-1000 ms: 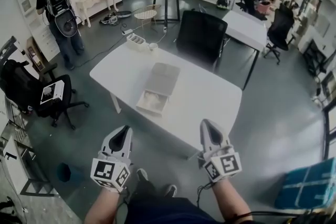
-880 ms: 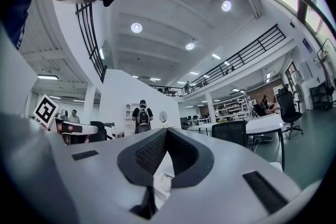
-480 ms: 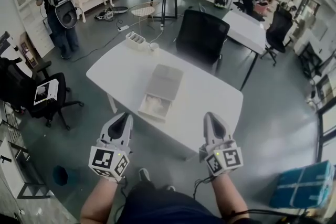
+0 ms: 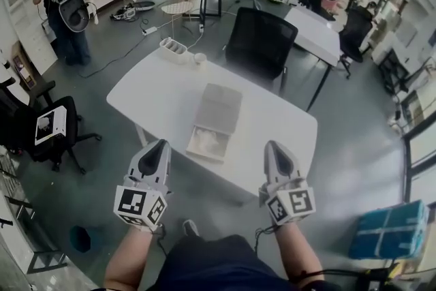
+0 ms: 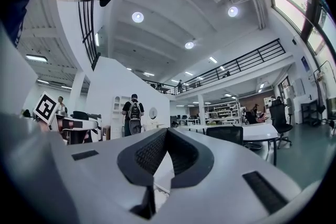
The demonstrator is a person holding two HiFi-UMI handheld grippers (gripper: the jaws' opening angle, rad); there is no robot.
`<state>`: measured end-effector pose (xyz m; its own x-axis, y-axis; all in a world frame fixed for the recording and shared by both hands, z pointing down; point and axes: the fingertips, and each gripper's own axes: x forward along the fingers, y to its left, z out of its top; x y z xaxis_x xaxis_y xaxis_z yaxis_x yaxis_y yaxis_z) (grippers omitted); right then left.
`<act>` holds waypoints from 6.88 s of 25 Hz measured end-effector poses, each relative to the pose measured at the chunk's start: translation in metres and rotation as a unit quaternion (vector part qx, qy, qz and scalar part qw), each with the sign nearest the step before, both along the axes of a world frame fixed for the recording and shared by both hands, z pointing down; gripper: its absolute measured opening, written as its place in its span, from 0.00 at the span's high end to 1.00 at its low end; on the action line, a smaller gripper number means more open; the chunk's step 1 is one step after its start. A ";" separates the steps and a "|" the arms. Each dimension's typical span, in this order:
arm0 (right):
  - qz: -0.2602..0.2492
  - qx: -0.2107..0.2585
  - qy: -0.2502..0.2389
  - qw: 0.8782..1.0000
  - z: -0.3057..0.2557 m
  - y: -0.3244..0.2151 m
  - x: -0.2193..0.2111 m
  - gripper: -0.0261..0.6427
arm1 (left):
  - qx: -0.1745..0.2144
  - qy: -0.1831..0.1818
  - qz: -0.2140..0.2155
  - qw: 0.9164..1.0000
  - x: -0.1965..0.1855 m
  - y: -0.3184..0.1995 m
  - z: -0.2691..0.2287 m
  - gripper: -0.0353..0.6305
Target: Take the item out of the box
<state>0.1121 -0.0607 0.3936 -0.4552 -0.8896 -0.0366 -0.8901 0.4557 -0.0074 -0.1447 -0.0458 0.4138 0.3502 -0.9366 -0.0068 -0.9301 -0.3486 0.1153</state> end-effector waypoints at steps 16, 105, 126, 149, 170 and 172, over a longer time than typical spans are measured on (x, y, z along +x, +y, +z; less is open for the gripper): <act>-0.025 -0.024 -0.002 0.999 0.017 -0.061 -0.032 0.95 | -0.036 -0.020 0.002 0.999 -0.018 -0.063 0.032 0.88; 0.018 -0.050 -0.028 0.998 0.029 -0.183 0.004 0.95 | -0.160 -0.166 0.108 0.967 0.033 -0.202 0.118 0.89; -0.019 -0.003 -0.026 0.999 -0.030 -0.197 -0.030 0.95 | 0.019 -0.030 -0.033 0.999 -0.035 -0.180 -0.061 0.89; -0.009 0.009 -0.023 1.000 -0.029 -0.199 -0.009 0.95 | 0.033 -0.003 -0.011 0.999 -0.014 -0.185 -0.056 0.89; -0.015 0.015 -0.020 1.000 -0.029 -0.208 -0.008 0.95 | 0.029 -0.012 -0.006 0.999 -0.011 -0.191 -0.053 0.89; -0.014 0.013 -0.020 1.000 -0.030 -0.207 -0.007 0.95 | 0.029 -0.013 -0.005 0.999 -0.010 -0.191 -0.053 0.89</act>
